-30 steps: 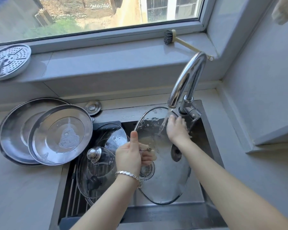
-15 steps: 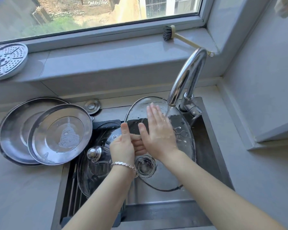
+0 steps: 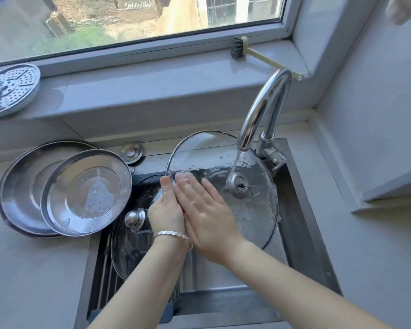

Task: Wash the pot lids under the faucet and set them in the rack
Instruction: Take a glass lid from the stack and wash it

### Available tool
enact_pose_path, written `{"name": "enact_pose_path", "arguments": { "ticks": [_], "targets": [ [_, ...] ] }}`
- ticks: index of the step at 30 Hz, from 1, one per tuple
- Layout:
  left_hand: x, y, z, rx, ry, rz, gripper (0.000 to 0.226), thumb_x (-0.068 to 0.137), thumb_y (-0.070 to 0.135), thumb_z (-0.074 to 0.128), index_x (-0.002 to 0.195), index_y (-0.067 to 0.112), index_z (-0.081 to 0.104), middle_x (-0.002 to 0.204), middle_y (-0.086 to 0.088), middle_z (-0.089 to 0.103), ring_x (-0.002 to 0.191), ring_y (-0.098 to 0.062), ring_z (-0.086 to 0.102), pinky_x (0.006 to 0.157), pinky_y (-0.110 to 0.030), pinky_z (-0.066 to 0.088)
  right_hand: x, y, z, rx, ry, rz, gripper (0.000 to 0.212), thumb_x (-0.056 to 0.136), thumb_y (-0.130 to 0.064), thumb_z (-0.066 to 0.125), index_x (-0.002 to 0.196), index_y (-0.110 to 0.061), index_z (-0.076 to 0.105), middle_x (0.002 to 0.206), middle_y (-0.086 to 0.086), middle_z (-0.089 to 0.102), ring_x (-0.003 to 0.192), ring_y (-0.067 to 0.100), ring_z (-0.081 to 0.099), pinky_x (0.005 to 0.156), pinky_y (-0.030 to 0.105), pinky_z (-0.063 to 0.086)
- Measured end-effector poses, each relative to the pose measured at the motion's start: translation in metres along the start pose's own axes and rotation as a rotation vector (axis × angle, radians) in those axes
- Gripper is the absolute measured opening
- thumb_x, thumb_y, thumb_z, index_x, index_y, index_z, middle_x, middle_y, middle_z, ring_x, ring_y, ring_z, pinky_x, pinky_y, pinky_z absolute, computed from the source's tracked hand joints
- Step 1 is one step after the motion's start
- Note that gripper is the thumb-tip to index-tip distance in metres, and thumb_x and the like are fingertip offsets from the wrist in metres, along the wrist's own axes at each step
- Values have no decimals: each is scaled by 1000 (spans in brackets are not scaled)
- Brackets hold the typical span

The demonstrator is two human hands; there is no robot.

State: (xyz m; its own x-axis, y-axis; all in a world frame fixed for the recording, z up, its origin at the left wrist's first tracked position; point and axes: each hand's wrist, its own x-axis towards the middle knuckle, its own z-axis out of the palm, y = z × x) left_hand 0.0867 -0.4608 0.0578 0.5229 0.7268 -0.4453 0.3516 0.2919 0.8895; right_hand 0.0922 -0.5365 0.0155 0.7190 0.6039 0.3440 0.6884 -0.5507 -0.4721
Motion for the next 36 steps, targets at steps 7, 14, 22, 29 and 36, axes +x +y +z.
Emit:
{"name": "enact_pose_path", "arguments": {
  "ticks": [7,14,22,29,36],
  "targets": [
    [6,3,-13,-222,6,-63,56,94,52,35,68,5,52,45,-4,65,39,-13,63,36,-14,46,-47,43,2,206,-33,491,65,94,-50,12,148,-18,-3,156,-9,-10,143,0,-12,116,21,-10],
    [9,-1,-18,-246,41,-101,55,94,54,34,70,7,52,46,-2,66,42,-12,65,39,-14,48,-46,11,-3,137,-183,420,82,81,-68,-7,141,-13,-18,151,-1,-27,139,6,-27,112,22,-22],
    [8,-6,-19,-235,44,-152,55,92,56,36,73,7,53,47,-2,66,43,-12,66,37,-13,46,-26,28,-9,134,-242,608,74,89,-54,2,146,-10,-15,152,2,-26,142,13,-23,115,27,-17],
    [5,-6,-26,-190,15,-135,54,93,54,36,72,7,51,46,-2,66,41,-12,65,35,-14,44,-14,83,-17,323,-169,860,61,99,-40,15,149,-9,0,159,5,-6,145,13,-6,119,31,-4],
    [7,-2,-27,-140,-34,-87,55,93,53,36,69,6,50,46,-6,66,41,-14,65,34,-15,44,-32,79,-14,259,-239,491,58,96,-41,13,146,-22,-9,150,-16,-17,139,-2,-17,116,23,-10]
  ]
}}
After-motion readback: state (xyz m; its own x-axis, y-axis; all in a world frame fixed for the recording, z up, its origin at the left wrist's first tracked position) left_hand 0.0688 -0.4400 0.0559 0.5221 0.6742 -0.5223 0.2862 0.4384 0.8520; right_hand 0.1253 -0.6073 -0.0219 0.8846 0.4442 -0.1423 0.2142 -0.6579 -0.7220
